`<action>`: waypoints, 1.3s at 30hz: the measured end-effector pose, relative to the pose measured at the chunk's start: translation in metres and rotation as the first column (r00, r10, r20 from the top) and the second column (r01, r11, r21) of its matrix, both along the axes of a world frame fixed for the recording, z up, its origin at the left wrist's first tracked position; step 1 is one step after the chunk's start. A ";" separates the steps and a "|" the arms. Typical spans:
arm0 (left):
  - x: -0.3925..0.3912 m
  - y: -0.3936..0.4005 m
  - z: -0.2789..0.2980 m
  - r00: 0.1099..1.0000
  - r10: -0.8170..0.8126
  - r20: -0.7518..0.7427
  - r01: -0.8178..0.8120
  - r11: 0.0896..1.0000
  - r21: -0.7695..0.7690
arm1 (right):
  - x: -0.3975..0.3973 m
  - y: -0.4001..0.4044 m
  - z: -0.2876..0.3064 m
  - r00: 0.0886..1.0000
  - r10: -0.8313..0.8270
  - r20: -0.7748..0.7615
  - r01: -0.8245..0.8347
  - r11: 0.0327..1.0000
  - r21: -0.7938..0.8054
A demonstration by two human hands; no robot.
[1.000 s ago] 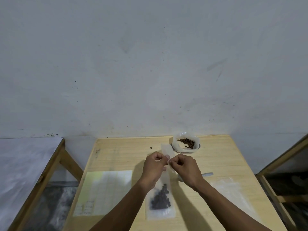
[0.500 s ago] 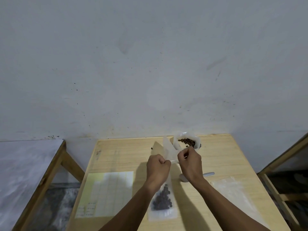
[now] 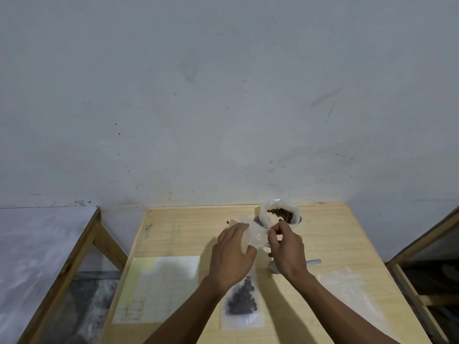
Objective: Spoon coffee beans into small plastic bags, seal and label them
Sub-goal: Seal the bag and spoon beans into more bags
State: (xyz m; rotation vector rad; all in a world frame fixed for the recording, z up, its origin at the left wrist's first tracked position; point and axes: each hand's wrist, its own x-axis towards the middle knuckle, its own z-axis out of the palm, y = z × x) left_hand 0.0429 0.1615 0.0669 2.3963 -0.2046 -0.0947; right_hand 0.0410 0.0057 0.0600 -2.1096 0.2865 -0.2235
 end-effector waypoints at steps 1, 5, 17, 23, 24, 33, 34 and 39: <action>0.000 -0.002 0.000 1.000 -0.011 0.024 0.011 1.000 0.029 | 0.000 0.001 -0.001 0.999 -0.042 0.012 0.042 0.999 -0.006; -0.003 -0.010 0.001 0.992 -0.045 0.118 0.039 0.998 0.049 | -0.002 0.002 0.007 0.988 -0.150 0.040 0.148 0.987 0.065; 0.006 -0.010 -0.020 0.956 -0.171 0.237 0.104 0.958 0.269 | -0.004 -0.002 0.020 0.984 -0.102 -0.143 0.148 0.918 0.368; 0.006 -0.015 -0.023 0.964 -0.118 0.237 0.064 0.973 0.222 | -0.004 -0.007 0.022 0.988 0.004 -0.157 0.061 0.910 0.409; 0.006 -0.014 -0.023 0.964 -0.136 0.227 0.085 0.971 0.223 | -0.004 -0.009 0.022 0.986 0.038 -0.163 0.032 0.912 0.408; 0.005 -0.003 -0.027 0.939 -0.317 0.135 0.306 0.947 0.099 | 0.005 -0.021 0.017 0.955 0.177 -0.240 -0.158 0.983 0.096; 0.005 -0.003 -0.028 0.942 -0.307 0.136 0.297 0.951 0.088 | 0.005 -0.020 0.018 0.958 0.164 -0.235 -0.155 0.986 0.058; 0.006 -0.003 -0.026 0.959 -0.233 0.160 0.234 0.972 0.016 | 0.009 -0.021 0.021 0.973 0.104 -0.208 -0.120 0.990 -0.067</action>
